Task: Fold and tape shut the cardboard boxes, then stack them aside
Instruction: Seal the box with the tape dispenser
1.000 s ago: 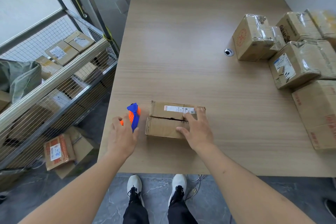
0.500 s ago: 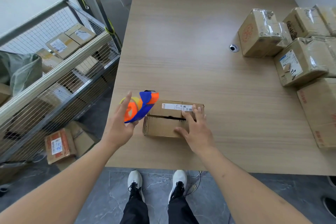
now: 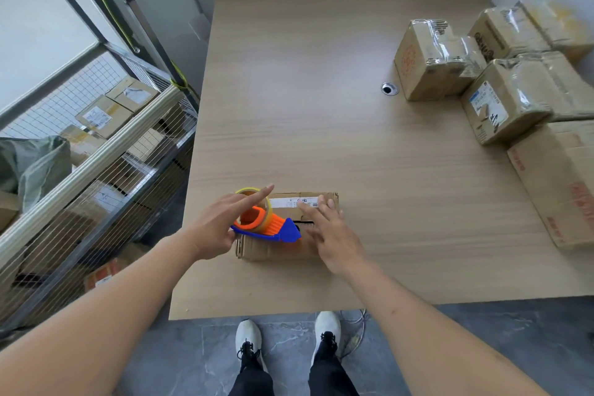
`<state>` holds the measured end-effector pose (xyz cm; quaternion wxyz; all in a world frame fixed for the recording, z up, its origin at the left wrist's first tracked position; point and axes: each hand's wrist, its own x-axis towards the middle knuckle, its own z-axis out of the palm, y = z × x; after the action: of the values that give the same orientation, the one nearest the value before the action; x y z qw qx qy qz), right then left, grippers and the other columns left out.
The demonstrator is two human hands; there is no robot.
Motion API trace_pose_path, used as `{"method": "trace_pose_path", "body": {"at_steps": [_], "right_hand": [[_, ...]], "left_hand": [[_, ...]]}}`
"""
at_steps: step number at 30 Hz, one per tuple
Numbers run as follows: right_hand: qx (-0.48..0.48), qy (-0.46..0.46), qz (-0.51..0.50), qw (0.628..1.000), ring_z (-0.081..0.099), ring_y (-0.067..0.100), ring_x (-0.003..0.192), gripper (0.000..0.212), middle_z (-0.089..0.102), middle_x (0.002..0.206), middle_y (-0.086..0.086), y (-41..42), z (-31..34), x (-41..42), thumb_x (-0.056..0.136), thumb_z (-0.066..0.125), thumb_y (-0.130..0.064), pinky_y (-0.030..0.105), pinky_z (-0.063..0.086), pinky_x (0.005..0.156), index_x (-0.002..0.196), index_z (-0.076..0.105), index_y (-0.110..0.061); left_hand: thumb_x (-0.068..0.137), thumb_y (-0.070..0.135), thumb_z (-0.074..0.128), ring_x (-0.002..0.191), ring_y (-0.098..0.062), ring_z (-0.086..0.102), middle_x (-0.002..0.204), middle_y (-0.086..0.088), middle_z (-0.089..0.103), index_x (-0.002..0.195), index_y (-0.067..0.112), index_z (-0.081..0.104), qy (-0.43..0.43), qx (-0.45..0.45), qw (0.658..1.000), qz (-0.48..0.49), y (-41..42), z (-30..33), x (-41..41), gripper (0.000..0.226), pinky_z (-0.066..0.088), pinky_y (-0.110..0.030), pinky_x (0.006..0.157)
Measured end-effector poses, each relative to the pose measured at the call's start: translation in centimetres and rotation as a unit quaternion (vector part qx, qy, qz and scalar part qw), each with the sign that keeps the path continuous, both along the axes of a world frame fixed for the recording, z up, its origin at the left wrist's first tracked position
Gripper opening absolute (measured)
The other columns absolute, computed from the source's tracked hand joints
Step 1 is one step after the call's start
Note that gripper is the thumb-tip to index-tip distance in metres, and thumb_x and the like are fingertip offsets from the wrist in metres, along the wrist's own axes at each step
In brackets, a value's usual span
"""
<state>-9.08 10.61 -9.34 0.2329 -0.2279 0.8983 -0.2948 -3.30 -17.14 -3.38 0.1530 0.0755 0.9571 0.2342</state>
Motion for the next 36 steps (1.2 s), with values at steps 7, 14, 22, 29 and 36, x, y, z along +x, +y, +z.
{"method": "trace_pose_path", "body": {"at_steps": [7, 14, 22, 29, 36], "right_hand": [[0.000, -0.024, 0.001, 1.000, 0.007, 0.032, 0.158, 0.036, 0.017, 0.169, 0.012, -0.6, 0.9, -0.7, 0.108, 0.047, -0.017, 0.047, 0.018, 0.125, 0.137, 0.058, -0.036], [-0.033, -0.077, -0.001, 0.996, 0.003, 0.020, 0.158, 0.078, 0.012, 0.171, 0.005, 1.1, 2.7, -1.4, 0.079, 0.029, 0.022, 0.038, 0.015, 0.127, 0.128, 0.063, -0.028], [-0.063, -0.077, -0.049, 0.994, 0.010, 0.019, 0.158, 0.016, 0.024, 0.168, 0.005, 0.1, 2.0, -1.7, 0.102, 0.062, -0.024, 0.029, 0.026, 0.118, 0.115, 0.071, -0.024], [-0.069, -0.037, -0.129, 0.989, 0.023, 0.021, 0.155, 0.012, 0.037, 0.163, 0.005, -1.6, 1.4, -1.6, 0.099, 0.065, -0.028, 0.043, 0.034, 0.117, 0.094, 0.072, -0.019], [-0.080, -0.010, -0.133, 0.988, 0.033, 0.015, 0.151, 0.036, 0.066, 0.135, -0.001, -0.8, -0.5, -1.4, 0.104, 0.056, -0.021, 0.042, 0.042, 0.112, 0.139, 0.058, -0.013]], "left_hand": [[0.075, -0.010, 0.061, 0.124, -0.020, 0.043, 0.138, 0.012, 0.048, 0.153, 0.061, -0.006, -0.040, -0.050, 0.997, -0.047, 1.4, 0.4, -1.7, 0.124, 0.039, -0.032, 0.099], [0.078, 0.046, 0.069, 0.123, -0.023, 0.046, 0.139, 0.016, 0.048, 0.153, 0.061, -0.008, 0.005, -0.186, 0.981, -0.055, 3.3, 0.4, -0.6, 0.109, 0.022, -0.040, 0.114], [0.080, 0.028, 0.069, 0.134, -0.020, 0.040, 0.133, 0.012, 0.052, 0.159, 0.050, 0.005, 0.032, -0.155, 0.987, -0.013, 4.6, -0.1, -0.3, 0.105, 0.024, -0.035, 0.116], [0.084, 0.058, 0.066, 0.114, -0.022, 0.054, 0.125, 0.011, 0.056, 0.157, 0.056, 0.004, 0.071, -0.167, 0.983, 0.014, 4.9, -0.7, 0.4, 0.095, 0.040, -0.039, 0.100], [0.086, 0.054, 0.070, 0.107, -0.020, 0.055, 0.118, 0.016, 0.055, 0.159, 0.050, -0.002, 0.065, -0.102, 0.990, 0.069, 4.9, -1.4, 1.4, 0.103, 0.039, -0.036, 0.100]]}}
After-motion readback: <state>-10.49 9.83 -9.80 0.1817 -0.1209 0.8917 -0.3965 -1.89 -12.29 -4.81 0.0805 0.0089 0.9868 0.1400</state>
